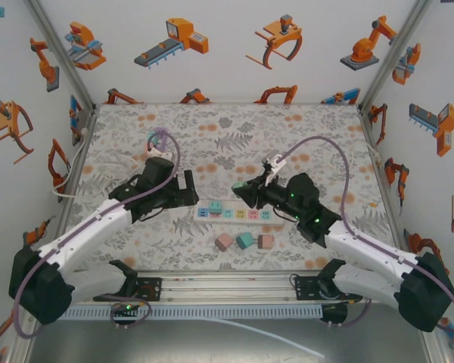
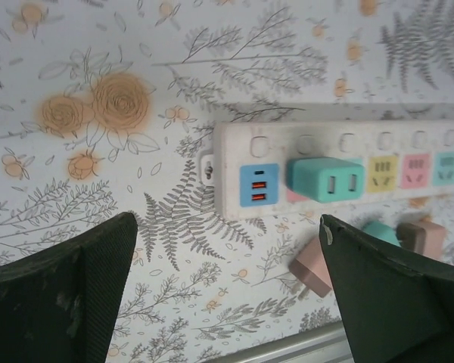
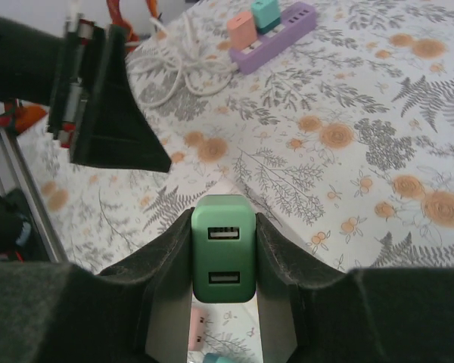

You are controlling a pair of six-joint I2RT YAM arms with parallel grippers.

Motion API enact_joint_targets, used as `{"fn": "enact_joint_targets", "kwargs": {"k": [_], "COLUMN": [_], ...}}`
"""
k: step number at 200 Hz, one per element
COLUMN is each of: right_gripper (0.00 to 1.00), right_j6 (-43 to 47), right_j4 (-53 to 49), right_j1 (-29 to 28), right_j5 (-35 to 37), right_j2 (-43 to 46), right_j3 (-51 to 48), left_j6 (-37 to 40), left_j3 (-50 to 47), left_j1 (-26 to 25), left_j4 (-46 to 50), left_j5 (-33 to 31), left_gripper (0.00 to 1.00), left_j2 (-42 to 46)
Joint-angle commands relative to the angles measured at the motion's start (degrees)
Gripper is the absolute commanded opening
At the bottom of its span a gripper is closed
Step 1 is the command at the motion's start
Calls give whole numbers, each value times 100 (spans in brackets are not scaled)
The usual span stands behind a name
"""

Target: Pull the plug off the socket

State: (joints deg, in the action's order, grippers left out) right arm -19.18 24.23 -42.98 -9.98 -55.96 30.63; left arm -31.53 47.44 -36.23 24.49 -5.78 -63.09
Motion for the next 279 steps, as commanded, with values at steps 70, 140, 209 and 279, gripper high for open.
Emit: {"fn": "enact_joint_targets", "kwargs": {"k": [70, 140, 209, 279], "right_gripper": [4, 2, 5, 21], "right_j6": [-3315, -4588, -4617, -5040], "right_j4": [-4102, -5891, -4582, -3595], "right_j1": [97, 106, 106, 106], "right_j5": [3226, 3582, 2666, 2283], "right_j2": [2841, 3830, 2992, 2313], "right_j3": [-499, -1043, -1809, -2232], "left_j6": [2054, 2481, 2416, 2315], "left_j3": [22, -222, -322, -429], "left_j1": [-51, -65, -64, -77], "left_j4": [285, 138, 59, -85], "left_j5": [1951, 2766, 2679, 2591], "left_gripper": [97, 97, 97, 97], "left_j2": [2017, 2077, 1994, 1957]}}
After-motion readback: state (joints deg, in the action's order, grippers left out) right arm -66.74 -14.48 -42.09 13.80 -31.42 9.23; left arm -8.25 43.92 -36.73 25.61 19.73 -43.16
